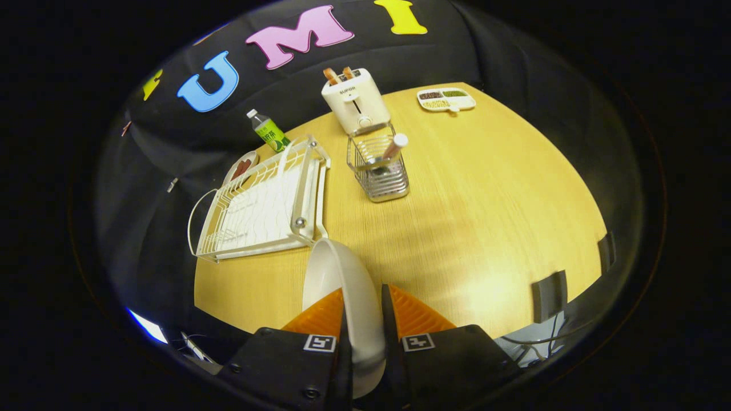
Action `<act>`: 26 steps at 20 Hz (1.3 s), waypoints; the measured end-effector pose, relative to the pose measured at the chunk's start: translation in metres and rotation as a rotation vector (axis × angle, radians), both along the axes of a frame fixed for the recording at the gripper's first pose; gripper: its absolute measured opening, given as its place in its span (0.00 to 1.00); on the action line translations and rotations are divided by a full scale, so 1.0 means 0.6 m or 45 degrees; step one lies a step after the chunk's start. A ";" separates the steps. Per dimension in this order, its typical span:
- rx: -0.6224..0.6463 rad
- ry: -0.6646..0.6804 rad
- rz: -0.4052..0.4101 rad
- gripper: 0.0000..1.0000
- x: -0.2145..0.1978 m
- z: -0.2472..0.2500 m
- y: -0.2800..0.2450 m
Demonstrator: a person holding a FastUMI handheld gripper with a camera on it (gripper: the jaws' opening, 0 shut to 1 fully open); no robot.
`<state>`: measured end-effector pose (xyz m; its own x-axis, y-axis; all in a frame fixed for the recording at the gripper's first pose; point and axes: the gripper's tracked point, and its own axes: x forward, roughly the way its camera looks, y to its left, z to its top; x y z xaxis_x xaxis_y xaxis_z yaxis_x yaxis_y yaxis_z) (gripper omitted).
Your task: Take the plate from the dish rack, then take the spoon from the basket and place it into the plate.
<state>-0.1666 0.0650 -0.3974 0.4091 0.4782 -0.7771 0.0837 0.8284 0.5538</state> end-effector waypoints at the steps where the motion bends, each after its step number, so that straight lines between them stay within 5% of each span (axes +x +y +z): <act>1: 0.076 0.006 -0.007 0.27 -0.003 -0.006 0.014; 7: 0.260 0.074 -0.122 0.27 0.024 -0.045 0.043; 12: 0.218 0.086 -0.187 0.28 0.040 -0.080 0.027; 21: -0.060 0.088 -0.203 0.52 0.043 -0.124 -0.028; 23: -0.073 0.073 -0.229 0.75 0.048 -0.119 -0.043; 26: -0.127 0.031 -0.251 0.88 0.055 -0.107 -0.073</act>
<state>-0.1333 0.0214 -0.4614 0.4678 0.3111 -0.8273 0.2614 0.8455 0.4657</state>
